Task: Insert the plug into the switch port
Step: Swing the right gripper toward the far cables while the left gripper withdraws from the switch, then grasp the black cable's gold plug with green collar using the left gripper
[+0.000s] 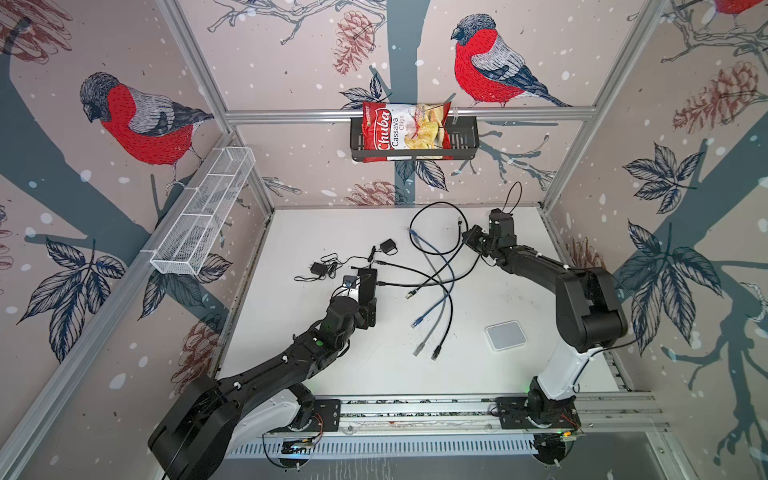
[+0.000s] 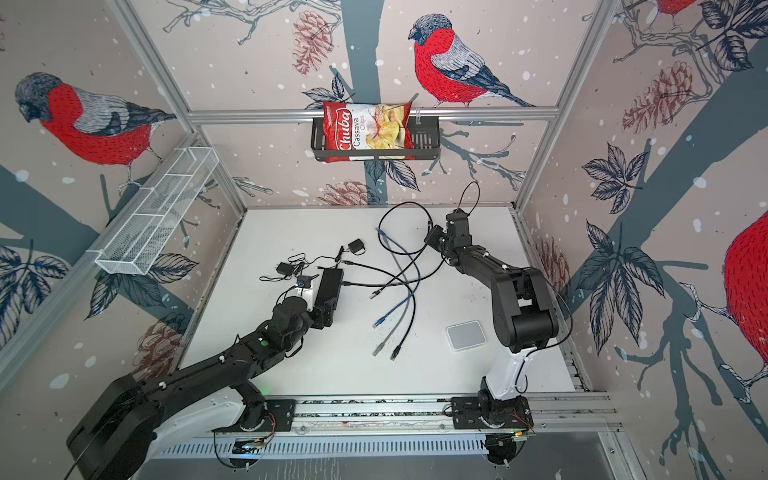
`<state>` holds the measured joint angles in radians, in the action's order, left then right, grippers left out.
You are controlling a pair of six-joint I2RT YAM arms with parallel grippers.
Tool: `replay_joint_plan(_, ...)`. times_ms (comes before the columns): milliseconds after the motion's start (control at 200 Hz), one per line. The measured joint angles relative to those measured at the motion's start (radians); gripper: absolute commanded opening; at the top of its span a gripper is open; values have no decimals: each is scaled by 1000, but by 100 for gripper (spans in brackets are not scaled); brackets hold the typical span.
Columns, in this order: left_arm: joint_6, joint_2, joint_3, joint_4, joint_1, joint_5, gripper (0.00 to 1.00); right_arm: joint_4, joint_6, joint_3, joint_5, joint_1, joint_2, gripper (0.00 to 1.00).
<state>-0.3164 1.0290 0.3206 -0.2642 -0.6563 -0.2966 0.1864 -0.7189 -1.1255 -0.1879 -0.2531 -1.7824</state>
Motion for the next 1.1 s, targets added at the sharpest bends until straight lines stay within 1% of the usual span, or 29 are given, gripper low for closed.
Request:
replay_joint_plan(125, -2, -6, -6, 0, 0, -3, 87, 20, -5, 61, 50, 1, 63, 0)
replay_joint_plan(285, -2, -8, -10, 0, 0, -4, 87, 59, -42, 162, 75, 28, 150, 0)
replay_joint_plan(510, -2, -14, -17, 0, 0, -8, 87, 117, -96, 228, 106, 39, 251, 0)
replay_joint_plan(655, -3, -14, -20, 0, 1, -13, 87, 142, -146, 257, 105, 58, 282, 0)
replay_joint_plan(805, -9, -19, -22, 0, 1, -19, 86, 146, -167, 257, 105, 80, 309, 0)
replay_joint_plan(956, -10, -32, -27, 2, 1, -24, 87, 126, -164, 262, 104, 100, 311, 0)
replay_joint_plan(1101, -10, -43, -29, 5, 1, -33, 87, 81, -144, 315, 80, 125, 312, 0)
